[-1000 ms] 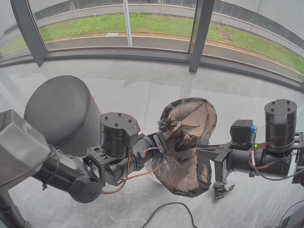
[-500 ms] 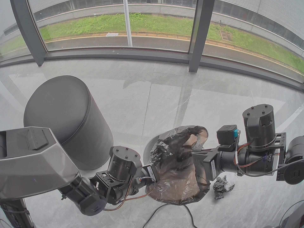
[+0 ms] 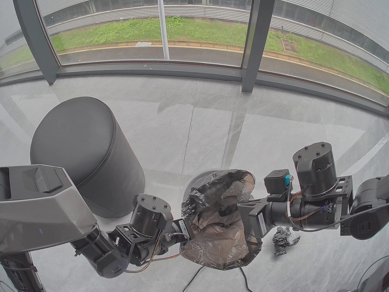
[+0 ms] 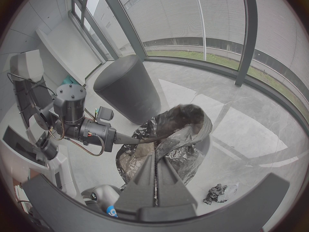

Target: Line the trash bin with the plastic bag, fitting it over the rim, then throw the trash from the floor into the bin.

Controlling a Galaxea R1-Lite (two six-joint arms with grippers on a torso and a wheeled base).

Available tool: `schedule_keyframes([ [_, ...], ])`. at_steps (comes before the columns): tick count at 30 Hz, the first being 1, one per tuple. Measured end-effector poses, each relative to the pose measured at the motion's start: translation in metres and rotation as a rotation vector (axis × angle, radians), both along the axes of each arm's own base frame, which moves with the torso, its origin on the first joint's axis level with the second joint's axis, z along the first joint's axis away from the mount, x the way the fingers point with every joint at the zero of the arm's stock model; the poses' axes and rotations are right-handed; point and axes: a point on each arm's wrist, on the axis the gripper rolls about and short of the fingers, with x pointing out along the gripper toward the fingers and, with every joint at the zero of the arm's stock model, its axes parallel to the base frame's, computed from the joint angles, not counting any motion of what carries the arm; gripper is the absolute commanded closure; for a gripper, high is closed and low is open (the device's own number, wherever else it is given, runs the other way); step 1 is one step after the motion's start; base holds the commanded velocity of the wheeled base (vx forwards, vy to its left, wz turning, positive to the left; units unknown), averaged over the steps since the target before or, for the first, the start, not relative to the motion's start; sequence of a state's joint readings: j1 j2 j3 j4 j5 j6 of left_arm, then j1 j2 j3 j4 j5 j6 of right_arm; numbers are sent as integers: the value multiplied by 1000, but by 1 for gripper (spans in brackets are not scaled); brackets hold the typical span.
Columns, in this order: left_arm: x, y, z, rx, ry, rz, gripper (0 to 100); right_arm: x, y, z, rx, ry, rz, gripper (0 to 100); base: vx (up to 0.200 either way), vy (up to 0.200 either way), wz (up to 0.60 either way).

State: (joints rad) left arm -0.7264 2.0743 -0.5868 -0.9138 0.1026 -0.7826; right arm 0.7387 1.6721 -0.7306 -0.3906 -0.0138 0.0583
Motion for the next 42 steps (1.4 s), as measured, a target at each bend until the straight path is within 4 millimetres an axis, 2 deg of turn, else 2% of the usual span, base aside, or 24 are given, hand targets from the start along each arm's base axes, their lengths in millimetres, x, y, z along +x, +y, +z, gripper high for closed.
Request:
schedule_keyframes([
  [5,28,-14,4,-41,-56,21,100,28,-4,-6,2,-13,-69,100,0,0,0],
  [12,65,-20,-1,-65,-115,65,100,66,-17,-14,-14,-27,-163,100,0,0,0],
  [16,77,-19,-9,-52,-127,83,100,77,-19,-22,-28,-12,-182,100,0,0,0],
  [20,84,-14,-14,-38,-137,110,100,90,-12,-26,-25,-16,-186,100,0,0,0],
  [26,94,-7,-14,-55,-190,144,100,114,3,-32,-13,-34,-186,100,0,0,0],
  [33,91,1,-21,-20,-190,152,100,126,5,-53,-56,-5,-185,100,0,0,0],
  [36,88,2,-23,-8,-184,146,100,131,-5,-60,-87,2,-196,100,0,0,0],
  [42,75,2,-29,56,-179,96,100,143,-44,-71,-161,10,-232,100,0,0,0],
])
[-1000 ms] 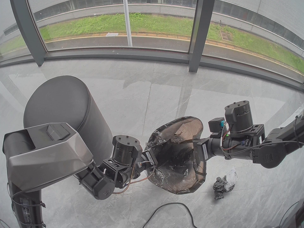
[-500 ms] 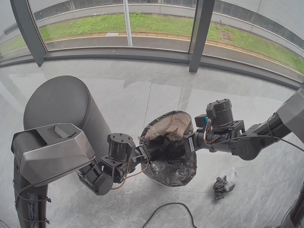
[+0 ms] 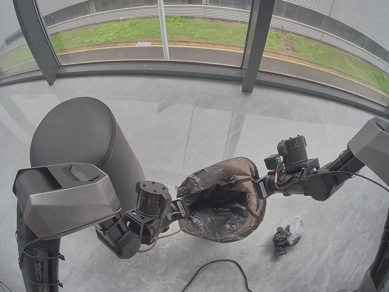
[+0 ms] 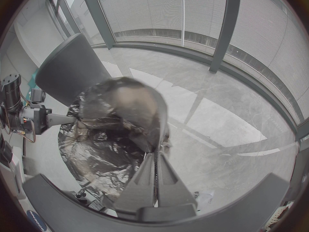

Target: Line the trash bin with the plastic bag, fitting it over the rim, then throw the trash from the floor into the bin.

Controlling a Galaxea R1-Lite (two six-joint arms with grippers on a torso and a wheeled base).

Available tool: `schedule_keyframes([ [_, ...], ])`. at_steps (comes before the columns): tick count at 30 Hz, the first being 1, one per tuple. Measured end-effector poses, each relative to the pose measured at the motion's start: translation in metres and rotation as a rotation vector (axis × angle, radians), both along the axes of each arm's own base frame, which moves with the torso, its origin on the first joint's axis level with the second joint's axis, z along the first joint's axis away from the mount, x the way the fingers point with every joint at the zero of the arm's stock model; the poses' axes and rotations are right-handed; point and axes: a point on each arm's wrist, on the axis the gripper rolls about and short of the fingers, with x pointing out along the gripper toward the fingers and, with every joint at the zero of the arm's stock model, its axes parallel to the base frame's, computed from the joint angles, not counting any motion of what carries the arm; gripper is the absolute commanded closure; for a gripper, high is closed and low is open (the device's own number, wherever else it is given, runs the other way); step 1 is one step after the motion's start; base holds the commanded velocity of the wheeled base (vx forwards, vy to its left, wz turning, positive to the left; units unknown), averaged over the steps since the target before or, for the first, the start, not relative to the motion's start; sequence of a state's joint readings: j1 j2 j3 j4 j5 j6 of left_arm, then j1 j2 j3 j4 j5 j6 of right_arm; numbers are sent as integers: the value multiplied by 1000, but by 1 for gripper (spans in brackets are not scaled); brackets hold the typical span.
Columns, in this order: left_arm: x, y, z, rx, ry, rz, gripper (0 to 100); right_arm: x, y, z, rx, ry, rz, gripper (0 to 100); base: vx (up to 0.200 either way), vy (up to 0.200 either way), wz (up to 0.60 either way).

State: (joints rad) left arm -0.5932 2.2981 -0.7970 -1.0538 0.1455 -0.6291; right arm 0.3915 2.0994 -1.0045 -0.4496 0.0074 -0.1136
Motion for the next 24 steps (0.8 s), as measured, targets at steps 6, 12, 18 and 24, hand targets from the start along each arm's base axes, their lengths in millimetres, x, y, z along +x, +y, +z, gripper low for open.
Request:
schedule_keyframes([
  [6,-10,6,-7,38,30,-10,100,7,-12,-9,12,16,12,100,0,0,0],
  [12,-5,13,-10,70,14,-10,100,20,9,-17,29,-38,126,100,0,0,0],
  [18,10,10,-6,42,-75,-10,100,29,27,-26,33,-60,176,100,0,0,0],
  [24,12,7,-10,54,-82,-22,100,32,25,-34,25,-45,164,100,0,0,0],
])
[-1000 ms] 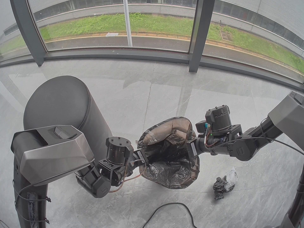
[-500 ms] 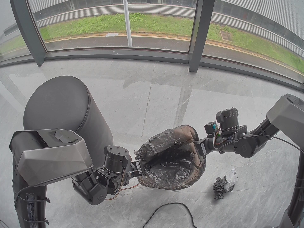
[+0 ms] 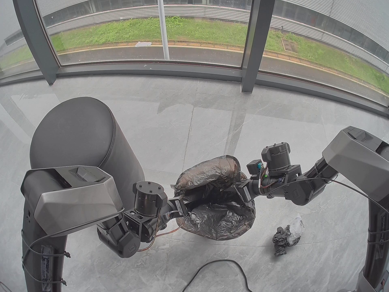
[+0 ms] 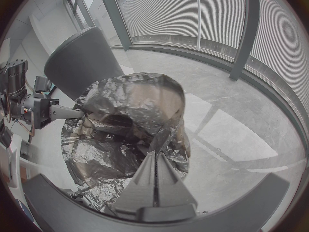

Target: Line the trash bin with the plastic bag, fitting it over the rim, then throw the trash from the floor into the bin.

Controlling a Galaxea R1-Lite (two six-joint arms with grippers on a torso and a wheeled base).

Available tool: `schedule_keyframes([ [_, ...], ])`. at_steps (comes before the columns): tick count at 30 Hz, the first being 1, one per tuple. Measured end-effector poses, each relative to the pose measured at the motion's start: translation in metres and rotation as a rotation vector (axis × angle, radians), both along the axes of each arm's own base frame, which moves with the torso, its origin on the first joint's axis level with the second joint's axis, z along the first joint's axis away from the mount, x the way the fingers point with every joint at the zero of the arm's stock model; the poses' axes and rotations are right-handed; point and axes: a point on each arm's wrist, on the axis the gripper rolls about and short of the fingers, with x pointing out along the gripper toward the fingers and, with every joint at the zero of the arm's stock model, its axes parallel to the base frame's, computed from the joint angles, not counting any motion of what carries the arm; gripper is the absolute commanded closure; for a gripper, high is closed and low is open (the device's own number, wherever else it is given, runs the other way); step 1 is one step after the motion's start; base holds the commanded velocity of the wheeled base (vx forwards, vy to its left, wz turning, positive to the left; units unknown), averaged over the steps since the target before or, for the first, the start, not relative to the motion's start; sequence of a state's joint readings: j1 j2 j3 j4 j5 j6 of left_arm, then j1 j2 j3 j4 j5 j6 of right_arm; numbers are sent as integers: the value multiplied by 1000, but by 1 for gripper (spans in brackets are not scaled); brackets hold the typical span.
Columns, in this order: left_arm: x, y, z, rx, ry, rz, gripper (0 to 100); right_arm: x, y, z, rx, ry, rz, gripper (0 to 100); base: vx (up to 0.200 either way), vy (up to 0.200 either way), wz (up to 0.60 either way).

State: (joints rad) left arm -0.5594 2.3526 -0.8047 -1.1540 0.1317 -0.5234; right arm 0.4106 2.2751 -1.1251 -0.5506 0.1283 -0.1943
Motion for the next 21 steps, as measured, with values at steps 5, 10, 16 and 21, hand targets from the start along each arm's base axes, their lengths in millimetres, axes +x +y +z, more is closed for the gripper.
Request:
schedule_keyframes([
  [5,-2,1,-3,14,6,-5,100,4,-14,-1,-3,3,-34,100,0,0,0],
  [10,-3,-1,-3,21,4,-13,100,6,-24,0,-4,5,-59,100,0,0,0],
  [16,-3,0,-5,25,7,-10,100,7,-30,0,-5,8,-72,100,0,0,0],
  [21,-2,1,-4,24,5,-8,100,9,-38,3,-3,2,-91,100,0,0,0],
])
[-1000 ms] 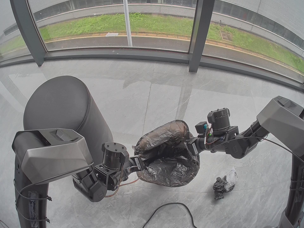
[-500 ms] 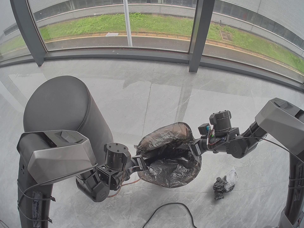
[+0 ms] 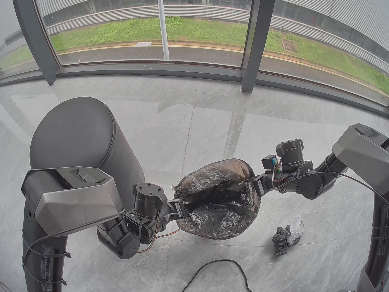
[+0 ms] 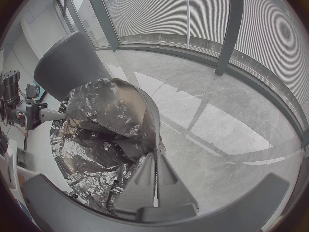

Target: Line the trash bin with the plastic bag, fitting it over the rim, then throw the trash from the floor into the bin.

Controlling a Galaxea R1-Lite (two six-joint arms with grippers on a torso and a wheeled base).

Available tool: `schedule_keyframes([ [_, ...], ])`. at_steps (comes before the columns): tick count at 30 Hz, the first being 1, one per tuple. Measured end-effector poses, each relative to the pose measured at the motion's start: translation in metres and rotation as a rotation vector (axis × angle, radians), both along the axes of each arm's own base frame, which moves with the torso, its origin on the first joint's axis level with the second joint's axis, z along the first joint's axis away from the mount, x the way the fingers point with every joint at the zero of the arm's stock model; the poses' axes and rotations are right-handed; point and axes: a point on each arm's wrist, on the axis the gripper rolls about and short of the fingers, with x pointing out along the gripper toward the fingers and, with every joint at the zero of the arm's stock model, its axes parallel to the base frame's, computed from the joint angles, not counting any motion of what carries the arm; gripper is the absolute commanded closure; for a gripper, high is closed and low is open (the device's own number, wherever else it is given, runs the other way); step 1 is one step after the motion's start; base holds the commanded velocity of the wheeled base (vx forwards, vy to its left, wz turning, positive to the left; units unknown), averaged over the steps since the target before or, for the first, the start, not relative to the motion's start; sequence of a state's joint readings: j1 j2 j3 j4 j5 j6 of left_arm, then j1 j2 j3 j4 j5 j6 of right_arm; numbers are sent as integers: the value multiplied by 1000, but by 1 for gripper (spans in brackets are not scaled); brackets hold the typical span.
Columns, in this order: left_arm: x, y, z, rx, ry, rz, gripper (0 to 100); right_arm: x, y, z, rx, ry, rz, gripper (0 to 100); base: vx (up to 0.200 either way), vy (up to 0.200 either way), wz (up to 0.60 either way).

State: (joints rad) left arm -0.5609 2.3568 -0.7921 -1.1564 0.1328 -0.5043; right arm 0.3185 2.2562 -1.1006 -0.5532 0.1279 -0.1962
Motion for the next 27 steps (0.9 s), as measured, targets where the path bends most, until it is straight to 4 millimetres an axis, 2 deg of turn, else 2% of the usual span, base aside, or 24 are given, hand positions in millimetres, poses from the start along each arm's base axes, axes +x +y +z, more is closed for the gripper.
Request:
schedule_keyframes([
  [7,5,5,5,-11,-20,19,100,1,-12,11,0,-25,-23,100,0,0,0],
  [27,8,5,10,-17,-42,19,100,-2,-11,17,5,-38,-20,100,0,0,0],
])
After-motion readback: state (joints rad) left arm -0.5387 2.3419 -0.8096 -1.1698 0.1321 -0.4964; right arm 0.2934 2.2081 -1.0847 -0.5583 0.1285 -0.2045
